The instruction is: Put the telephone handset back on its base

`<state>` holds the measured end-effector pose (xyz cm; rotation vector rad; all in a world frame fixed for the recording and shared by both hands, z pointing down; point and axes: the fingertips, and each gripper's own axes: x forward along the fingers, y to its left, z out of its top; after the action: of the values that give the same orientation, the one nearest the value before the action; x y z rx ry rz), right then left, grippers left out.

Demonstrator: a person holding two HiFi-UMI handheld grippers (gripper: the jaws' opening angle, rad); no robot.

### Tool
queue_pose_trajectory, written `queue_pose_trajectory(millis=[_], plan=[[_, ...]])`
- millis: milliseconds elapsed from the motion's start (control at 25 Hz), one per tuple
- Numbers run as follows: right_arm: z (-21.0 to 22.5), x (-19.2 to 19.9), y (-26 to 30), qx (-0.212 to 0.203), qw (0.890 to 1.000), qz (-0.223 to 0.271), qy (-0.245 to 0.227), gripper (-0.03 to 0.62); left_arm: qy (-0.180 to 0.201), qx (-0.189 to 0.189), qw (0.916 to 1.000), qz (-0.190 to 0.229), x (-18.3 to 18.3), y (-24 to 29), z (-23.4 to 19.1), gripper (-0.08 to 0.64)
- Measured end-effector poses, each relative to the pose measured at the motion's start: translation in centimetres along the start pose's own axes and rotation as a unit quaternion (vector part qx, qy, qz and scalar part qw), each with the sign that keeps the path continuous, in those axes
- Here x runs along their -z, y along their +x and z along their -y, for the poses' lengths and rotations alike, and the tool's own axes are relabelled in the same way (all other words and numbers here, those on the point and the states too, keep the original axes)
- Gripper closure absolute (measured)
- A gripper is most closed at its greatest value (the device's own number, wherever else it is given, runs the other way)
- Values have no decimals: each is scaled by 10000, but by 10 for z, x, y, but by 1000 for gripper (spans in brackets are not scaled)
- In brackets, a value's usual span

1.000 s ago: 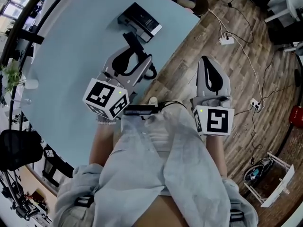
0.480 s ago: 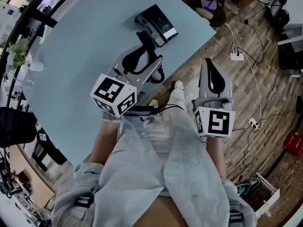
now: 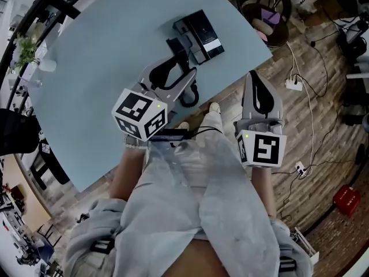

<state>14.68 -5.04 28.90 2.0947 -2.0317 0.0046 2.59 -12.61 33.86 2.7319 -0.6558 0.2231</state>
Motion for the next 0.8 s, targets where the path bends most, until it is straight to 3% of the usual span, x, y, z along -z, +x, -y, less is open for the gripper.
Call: queue_pose_trajectory(millis=[800], plan=[[28,19,66,-1044,9942,-239,22,586,-670,-1088,9913,-308,17,58,-37,348]])
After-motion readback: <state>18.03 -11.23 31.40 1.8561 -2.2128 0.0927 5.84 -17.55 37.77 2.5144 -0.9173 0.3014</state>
